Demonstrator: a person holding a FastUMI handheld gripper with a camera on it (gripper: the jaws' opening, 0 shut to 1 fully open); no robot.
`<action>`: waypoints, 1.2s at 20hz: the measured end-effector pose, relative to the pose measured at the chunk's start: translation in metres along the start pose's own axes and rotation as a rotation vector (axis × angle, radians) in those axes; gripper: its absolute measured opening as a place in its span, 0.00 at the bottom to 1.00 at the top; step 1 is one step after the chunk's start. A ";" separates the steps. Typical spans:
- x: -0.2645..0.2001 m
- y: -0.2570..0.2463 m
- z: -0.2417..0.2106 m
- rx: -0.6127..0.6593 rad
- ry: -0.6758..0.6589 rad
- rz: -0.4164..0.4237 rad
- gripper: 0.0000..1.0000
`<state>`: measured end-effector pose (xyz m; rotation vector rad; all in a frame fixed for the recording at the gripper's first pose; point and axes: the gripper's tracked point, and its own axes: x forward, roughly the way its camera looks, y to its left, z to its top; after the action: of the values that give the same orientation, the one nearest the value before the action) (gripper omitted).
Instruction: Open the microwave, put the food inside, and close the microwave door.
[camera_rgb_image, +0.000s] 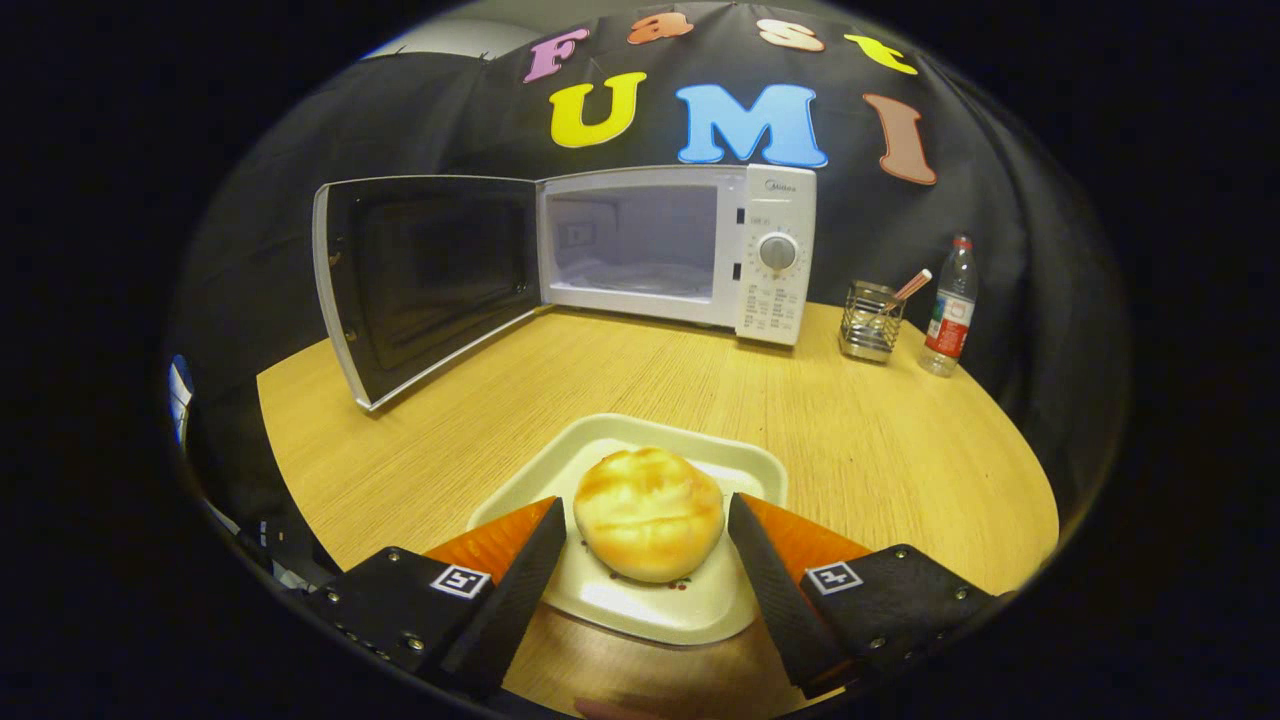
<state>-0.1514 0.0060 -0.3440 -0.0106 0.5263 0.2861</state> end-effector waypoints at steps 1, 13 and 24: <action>-0.001 0.001 0.002 0.008 0.001 0.012 0.94; 0.002 0.036 0.096 -0.001 -0.178 0.014 0.71; 0.060 0.052 0.248 0.234 -0.367 -0.082 0.70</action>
<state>0.0065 0.0930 -0.1561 0.2430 0.1912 0.1395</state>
